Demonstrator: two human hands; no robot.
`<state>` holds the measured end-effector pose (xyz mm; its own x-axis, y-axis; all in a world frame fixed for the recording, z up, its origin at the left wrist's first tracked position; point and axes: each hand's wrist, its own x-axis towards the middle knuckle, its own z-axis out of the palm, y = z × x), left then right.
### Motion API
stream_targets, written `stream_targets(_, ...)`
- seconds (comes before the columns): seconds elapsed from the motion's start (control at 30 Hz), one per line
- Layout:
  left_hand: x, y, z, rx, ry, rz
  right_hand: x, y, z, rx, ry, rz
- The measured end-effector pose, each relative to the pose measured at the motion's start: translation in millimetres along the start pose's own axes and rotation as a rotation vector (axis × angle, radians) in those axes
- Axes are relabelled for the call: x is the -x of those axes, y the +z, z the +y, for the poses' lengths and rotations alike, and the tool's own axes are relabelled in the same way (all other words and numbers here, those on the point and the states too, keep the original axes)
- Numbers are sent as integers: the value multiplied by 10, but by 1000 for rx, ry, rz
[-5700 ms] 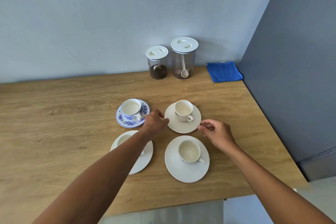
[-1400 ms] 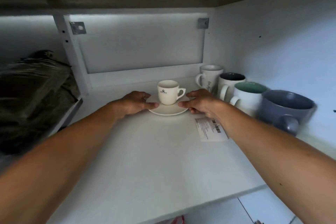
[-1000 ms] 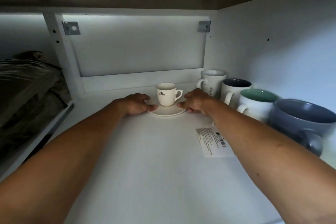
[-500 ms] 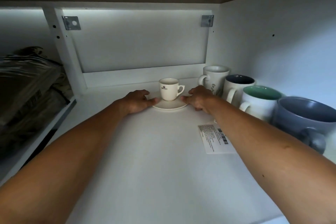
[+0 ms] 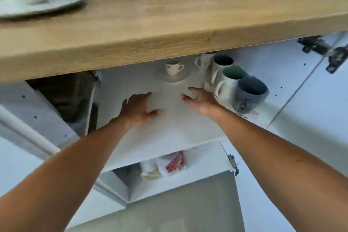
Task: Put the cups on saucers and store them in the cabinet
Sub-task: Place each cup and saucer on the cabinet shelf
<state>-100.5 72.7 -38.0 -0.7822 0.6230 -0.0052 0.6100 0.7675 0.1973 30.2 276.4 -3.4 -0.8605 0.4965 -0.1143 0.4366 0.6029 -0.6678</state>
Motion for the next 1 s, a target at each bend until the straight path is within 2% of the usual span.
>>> stream_targets(0.17,1045,-400,135,-67,-8,-117,1073,-249,-162,340,-30,-164)
stream_targets(0.33,1885,-932,417,-64,15,-190,1971,-563,-342,567,-55,-240)
stream_targets(0.67,2892,-2425,1013,-11,12,-150,3172,-1609,-1034,542,-92,-216)
stream_targets(1.0,2904,-3589,603,45,-108,-42,3020,-2401,-2056,531,-183,-258)
